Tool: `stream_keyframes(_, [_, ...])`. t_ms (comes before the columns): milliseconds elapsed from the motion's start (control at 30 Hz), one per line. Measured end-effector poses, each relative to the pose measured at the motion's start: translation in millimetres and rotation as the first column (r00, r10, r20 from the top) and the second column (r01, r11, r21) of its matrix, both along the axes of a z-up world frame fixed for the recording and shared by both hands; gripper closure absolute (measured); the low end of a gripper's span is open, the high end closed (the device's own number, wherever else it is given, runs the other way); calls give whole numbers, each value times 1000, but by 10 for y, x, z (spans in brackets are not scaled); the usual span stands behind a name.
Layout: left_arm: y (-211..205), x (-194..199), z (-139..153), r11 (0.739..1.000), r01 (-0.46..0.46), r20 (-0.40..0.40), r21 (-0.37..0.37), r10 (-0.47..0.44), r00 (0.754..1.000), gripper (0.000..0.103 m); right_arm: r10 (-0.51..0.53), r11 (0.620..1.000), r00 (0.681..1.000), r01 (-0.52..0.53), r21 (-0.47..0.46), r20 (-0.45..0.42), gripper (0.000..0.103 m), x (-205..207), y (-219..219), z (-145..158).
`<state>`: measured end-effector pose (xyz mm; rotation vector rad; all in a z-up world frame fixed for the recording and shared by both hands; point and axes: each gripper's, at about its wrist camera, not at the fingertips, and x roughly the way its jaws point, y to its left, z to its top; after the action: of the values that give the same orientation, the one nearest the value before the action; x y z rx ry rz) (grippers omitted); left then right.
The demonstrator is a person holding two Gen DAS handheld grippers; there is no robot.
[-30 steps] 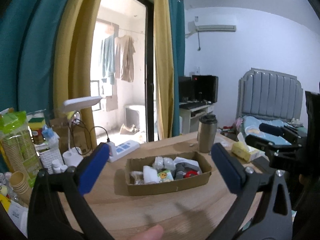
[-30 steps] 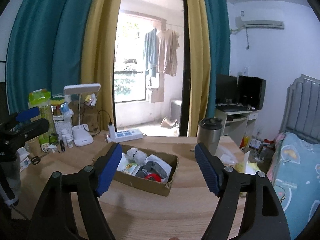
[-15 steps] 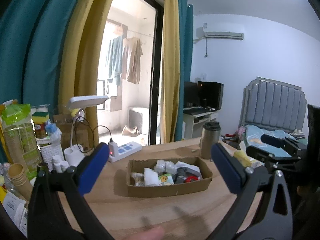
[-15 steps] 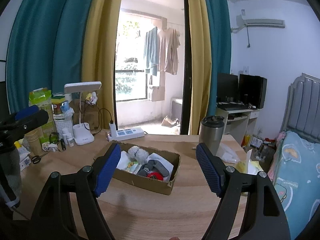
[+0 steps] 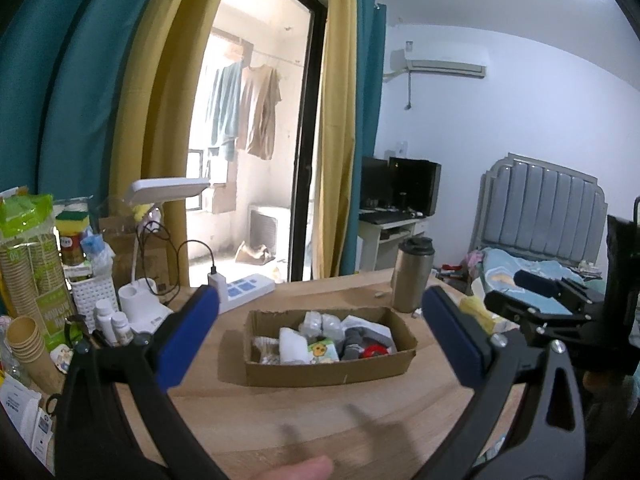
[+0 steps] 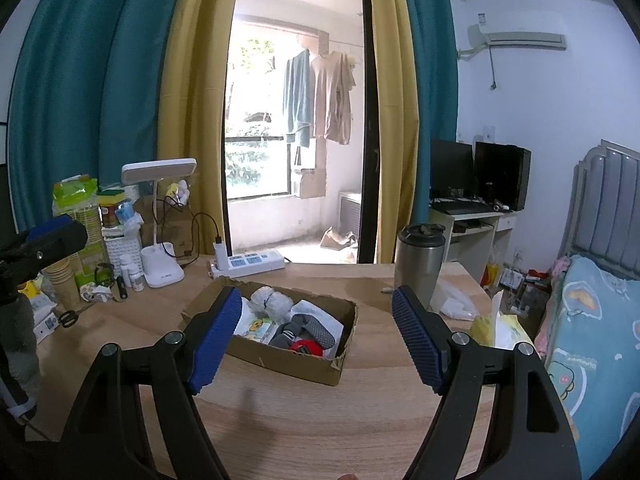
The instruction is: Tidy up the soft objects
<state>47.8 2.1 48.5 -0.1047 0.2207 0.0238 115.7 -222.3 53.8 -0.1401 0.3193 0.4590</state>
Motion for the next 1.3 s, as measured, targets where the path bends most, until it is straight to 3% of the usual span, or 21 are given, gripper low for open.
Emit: stream_keyframes(1300, [-21, -8, 40, 1000, 10, -7, -2, -10, 1000, 1, 0, 1000, 1000, 0, -4, -8, 23, -13, 3, -49])
